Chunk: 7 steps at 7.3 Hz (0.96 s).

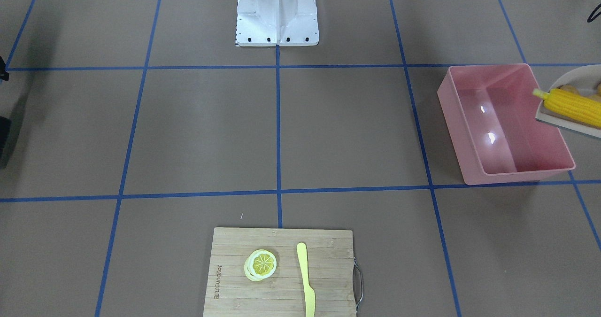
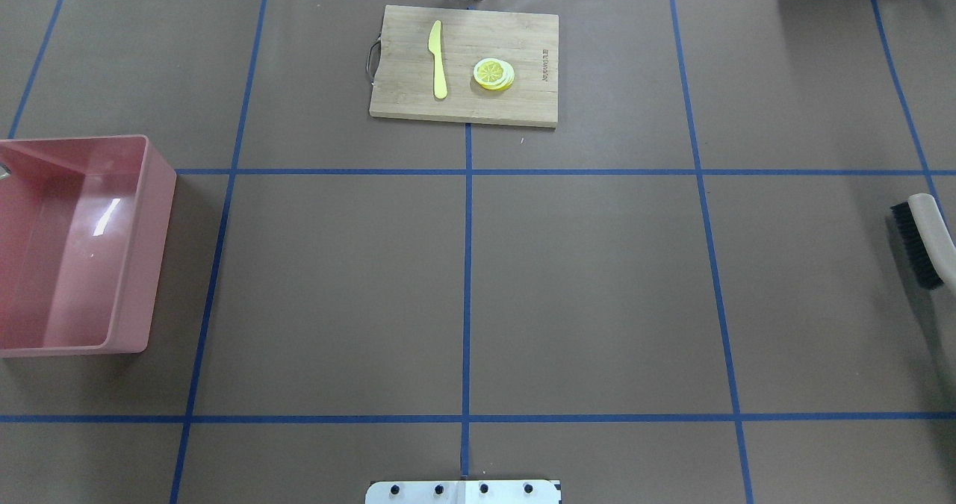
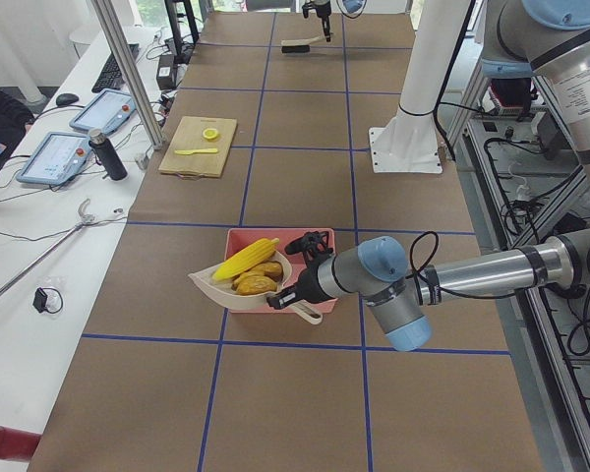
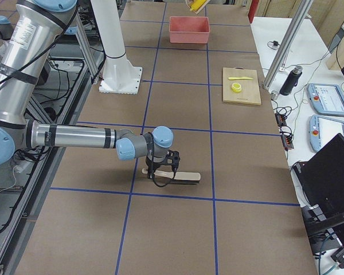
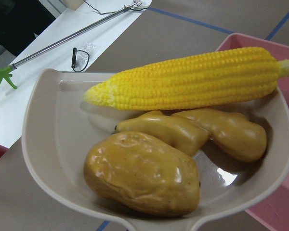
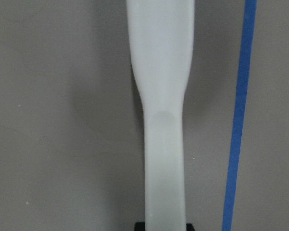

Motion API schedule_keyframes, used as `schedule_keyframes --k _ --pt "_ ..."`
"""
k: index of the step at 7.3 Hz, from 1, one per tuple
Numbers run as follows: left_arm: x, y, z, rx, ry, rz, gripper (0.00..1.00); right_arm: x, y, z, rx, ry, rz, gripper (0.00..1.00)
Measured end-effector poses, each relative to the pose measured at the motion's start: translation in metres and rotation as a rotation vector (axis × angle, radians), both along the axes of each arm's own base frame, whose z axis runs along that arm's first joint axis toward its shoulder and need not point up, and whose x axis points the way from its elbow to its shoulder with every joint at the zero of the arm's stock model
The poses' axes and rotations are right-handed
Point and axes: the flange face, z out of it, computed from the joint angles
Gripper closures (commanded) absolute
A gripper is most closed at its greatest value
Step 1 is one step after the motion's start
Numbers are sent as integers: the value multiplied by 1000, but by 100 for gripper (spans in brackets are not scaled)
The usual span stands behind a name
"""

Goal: Sweep and dump trash into bin
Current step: 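Carry the loaded dustpan with the left gripper over the pink bin, then tilt the dustpan with the left gripper to dump the food into the bin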

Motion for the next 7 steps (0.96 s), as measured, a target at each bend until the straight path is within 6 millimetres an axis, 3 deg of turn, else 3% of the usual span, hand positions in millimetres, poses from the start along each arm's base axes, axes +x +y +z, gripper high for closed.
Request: schedule_keyframes --k 1,3,4,5,6,7 --pt "-1 -1 -5 48 -49 12 100 0 -1 1 -1 0 0 93" --pt "-4 -6 -12 146 -172 37 100 -1 -2 3 -3 1 -1 57" --pt "-4 -8 -14 192 -230 56 100 -1 -2 5 -7 3 -1 37" --pt "-4 -9 -16 226 -272 73 100 -1 -2 7 -9 4 -1 9" --pt "-3 -11 -18 260 -308 93 100 -2 -3 7 -9 3 -1 0" --pt "-3 -12 -22 304 -351 113 100 -2 -3 6 -10 -6 0 0"
